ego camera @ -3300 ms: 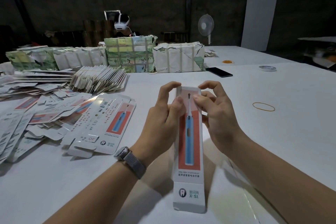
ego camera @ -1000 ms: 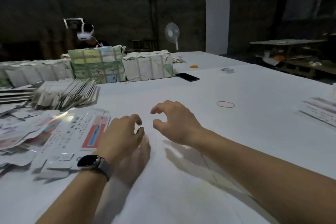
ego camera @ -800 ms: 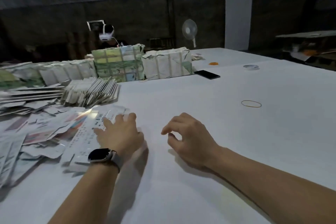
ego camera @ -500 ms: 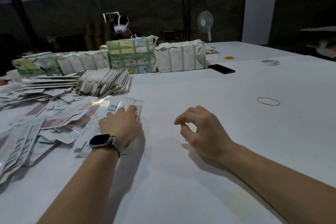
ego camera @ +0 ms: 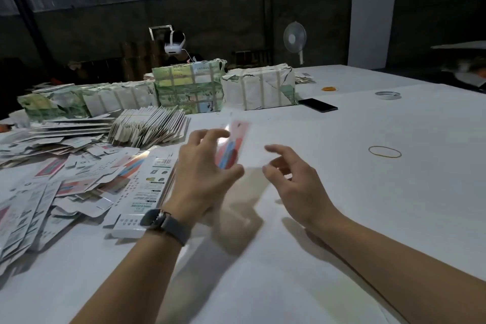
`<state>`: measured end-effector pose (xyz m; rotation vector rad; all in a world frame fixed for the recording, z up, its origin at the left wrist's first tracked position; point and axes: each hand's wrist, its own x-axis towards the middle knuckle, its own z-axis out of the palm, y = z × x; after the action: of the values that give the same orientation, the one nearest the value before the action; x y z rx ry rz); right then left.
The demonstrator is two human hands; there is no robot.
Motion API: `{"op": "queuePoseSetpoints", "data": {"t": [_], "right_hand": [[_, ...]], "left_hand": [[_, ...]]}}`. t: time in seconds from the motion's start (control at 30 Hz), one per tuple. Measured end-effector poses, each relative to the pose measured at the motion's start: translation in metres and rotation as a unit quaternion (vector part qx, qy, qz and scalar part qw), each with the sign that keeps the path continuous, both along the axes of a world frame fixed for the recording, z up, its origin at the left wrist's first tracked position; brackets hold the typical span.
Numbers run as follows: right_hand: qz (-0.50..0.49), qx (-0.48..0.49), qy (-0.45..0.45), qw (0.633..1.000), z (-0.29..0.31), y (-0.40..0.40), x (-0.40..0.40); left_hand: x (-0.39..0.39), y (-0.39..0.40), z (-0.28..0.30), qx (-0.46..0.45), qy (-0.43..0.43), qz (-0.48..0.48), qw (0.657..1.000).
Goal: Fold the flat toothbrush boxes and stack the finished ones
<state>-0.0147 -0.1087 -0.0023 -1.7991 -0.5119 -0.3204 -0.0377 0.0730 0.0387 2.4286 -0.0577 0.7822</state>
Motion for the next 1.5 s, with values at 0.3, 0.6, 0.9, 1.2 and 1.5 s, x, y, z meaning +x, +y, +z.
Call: {"op": "queuePoseSetpoints", "data": {"t": [0.3, 0.6, 0.9, 1.2, 1.5], "right_hand": [[0.117, 0.182, 0.125, 0.968, 0.016, -0.005, -0.004], [0.171, 0.183, 0.132, 0.959, 0.012, -0.005, -0.007], [0.213, 0.209, 0.173, 0.939, 0.011, -0.002, -0.007], [0.240, 0.252, 0.146, 0.926, 0.012, -0.001, -0.003], [0.163, 0.204, 0.130, 0.956, 0.012, -0.005, 0.001]], "left_hand": [[-0.019, -0.061, -0.012, -0.234, 0.058, -0.204, 0.949], [-0.020, -0.060, -0.012, -0.302, 0.096, -0.204, 0.926], [-0.016, -0.054, -0.012, -0.321, 0.093, -0.210, 0.919], [-0.013, -0.064, -0.016, -0.298, 0.066, -0.223, 0.926], [-0.011, -0.052, -0.006, -0.306, 0.105, -0.240, 0.915]]}}
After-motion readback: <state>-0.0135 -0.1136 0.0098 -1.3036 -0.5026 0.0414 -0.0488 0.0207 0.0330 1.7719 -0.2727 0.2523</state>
